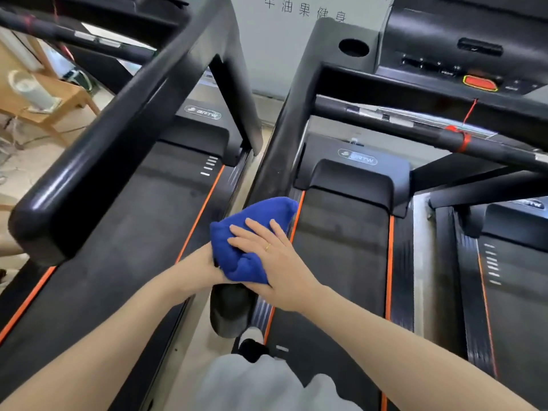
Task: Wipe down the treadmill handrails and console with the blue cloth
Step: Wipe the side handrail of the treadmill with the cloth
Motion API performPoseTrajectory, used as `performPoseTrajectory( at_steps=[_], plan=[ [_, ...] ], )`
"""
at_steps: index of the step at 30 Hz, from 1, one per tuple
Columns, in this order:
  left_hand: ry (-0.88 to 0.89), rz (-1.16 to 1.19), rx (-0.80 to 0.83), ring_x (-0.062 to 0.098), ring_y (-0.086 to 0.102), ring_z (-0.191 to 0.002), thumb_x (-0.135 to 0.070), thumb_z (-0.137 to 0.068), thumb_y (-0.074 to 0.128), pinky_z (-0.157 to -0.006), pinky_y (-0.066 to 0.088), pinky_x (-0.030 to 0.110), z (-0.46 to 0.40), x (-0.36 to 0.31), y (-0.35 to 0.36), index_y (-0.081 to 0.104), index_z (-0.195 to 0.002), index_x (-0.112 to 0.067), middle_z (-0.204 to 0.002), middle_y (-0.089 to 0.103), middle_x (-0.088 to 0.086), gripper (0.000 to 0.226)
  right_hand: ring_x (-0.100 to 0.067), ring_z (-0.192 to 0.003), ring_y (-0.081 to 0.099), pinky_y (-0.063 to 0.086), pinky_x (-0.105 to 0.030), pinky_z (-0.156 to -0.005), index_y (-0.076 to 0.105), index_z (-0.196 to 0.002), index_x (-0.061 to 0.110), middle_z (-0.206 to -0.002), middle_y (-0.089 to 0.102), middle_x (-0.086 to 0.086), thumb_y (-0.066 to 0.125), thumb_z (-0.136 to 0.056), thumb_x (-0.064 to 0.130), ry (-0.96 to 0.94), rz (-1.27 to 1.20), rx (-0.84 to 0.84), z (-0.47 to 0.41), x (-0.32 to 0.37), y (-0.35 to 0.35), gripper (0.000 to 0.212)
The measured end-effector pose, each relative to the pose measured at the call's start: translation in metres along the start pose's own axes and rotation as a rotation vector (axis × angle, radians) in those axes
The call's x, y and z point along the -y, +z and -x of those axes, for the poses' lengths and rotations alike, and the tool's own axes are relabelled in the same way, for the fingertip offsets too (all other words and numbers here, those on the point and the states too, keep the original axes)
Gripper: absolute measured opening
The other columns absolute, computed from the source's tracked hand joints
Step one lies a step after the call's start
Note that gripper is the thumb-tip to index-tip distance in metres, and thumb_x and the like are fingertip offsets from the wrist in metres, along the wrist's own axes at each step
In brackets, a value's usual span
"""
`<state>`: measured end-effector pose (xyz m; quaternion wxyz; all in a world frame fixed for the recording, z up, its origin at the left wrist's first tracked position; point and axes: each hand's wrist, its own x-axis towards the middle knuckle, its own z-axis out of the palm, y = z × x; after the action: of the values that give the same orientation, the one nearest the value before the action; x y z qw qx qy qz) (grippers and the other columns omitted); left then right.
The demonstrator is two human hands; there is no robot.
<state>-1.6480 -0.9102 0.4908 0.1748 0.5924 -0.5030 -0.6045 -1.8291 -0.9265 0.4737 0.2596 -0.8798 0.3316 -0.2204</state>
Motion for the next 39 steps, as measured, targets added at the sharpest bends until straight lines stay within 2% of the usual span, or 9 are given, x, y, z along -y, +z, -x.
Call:
performPoseTrajectory(
  at_steps=[3,9,13,17,21,24,27,34,39],
  plan=[
    [0.025,0.034,0.050,0.001,0.060,-0.100,-0.015,-0.064,0.079,-0.087,0.049,0.019,-0.001,0.000,-0.006,0.056,-0.108,-0.028,-0.101,0.067,-0.018,0.051,-0.021,-0.136,0.029,0.005,-0.030,-0.115,0.056,-0.126,0.011,-0.139,0.051,-0.004,0.047,-0.082,0.032,-0.068,0.046,-0.004,-0.012,-0.018,0.000,0.049],
    [0.094,0.046,0.109,-0.028,0.031,-0.117,-0.018,-0.068,0.081,-0.090,0.035,-0.002,-0.010,0.001,-0.012,0.016,-0.138,-0.041,-0.133,0.029,-0.038,0.099,-0.022,-0.125,0.042,0.014,-0.032,-0.112,0.064,-0.110,0.006,-0.121,0.064,-0.006,0.048,-0.076,0.027,-0.036,0.073,-0.129,-0.051,-0.045,-0.020,0.043],
    [0.080,-0.049,0.020,-0.002,0.037,-0.131,-0.050,-0.050,0.085,-0.109,0.035,0.024,-0.016,-0.003,-0.015,0.019,-0.147,-0.035,-0.146,0.034,-0.019,0.118,-0.028,-0.125,0.049,0.020,-0.040,-0.111,0.065,-0.108,0.006,-0.121,0.064,-0.005,0.043,-0.074,0.029,0.076,0.111,-0.153,-0.077,-0.061,-0.037,0.047],
    [0.113,-0.189,-0.078,0.006,0.046,-0.118,-0.030,-0.067,0.083,-0.094,0.038,0.016,-0.023,-0.019,-0.015,0.017,-0.146,-0.036,-0.134,0.041,-0.012,0.103,-0.028,-0.129,0.044,0.017,-0.041,-0.112,0.064,-0.112,0.007,-0.124,0.062,-0.003,0.038,-0.077,0.034,0.189,0.132,-0.124,-0.095,-0.066,-0.048,0.051],
    [0.106,-0.211,-0.050,0.004,0.050,-0.111,-0.051,-0.052,0.080,-0.089,0.043,0.018,-0.031,-0.026,-0.018,0.028,-0.139,-0.044,-0.124,0.049,-0.013,0.102,-0.031,-0.130,0.043,0.019,-0.046,-0.111,0.066,-0.109,0.010,-0.125,0.062,-0.003,0.049,-0.077,0.037,0.140,0.174,-0.084,-0.080,-0.054,-0.041,0.045],
    [0.125,-0.158,-0.016,-0.010,0.055,-0.098,-0.025,-0.066,0.082,-0.080,0.043,0.014,-0.034,-0.026,-0.015,0.047,-0.107,-0.048,-0.105,0.059,-0.026,0.059,-0.027,-0.130,0.042,0.016,-0.041,-0.112,0.067,-0.106,0.015,-0.125,0.061,-0.001,0.054,-0.075,0.049,0.019,0.139,-0.098,-0.052,-0.038,-0.025,0.048],
    [0.135,-0.131,-0.005,-0.011,0.059,-0.096,-0.013,-0.069,0.080,-0.079,0.046,0.011,-0.038,-0.023,-0.014,0.048,-0.107,-0.043,-0.102,0.064,-0.023,0.058,-0.021,-0.132,0.035,0.009,-0.036,-0.115,0.067,-0.107,0.015,-0.127,0.060,-0.001,0.056,-0.075,0.052,0.001,0.078,-0.119,-0.041,-0.036,-0.014,0.050],
    [0.060,-0.103,0.077,0.001,0.027,-0.135,-0.041,-0.055,0.086,-0.107,0.025,0.019,-0.042,-0.024,-0.019,0.016,-0.147,-0.030,-0.146,0.027,-0.020,0.116,-0.024,-0.121,0.047,0.012,-0.028,-0.108,0.069,-0.097,0.011,-0.112,0.067,-0.002,0.049,-0.074,0.034,0.011,0.066,-0.111,-0.083,-0.067,-0.031,0.039],
    [-0.003,-0.015,0.081,-0.009,0.015,-0.130,-0.013,-0.071,0.079,-0.104,0.020,0.016,-0.042,-0.024,-0.015,0.001,-0.148,-0.032,-0.143,0.016,-0.021,0.111,-0.026,-0.109,0.058,0.020,-0.030,-0.104,0.070,-0.095,0.008,-0.099,0.071,0.000,0.043,-0.074,0.039,0.098,0.180,-0.141,-0.119,-0.083,-0.048,0.047]
  ],
)
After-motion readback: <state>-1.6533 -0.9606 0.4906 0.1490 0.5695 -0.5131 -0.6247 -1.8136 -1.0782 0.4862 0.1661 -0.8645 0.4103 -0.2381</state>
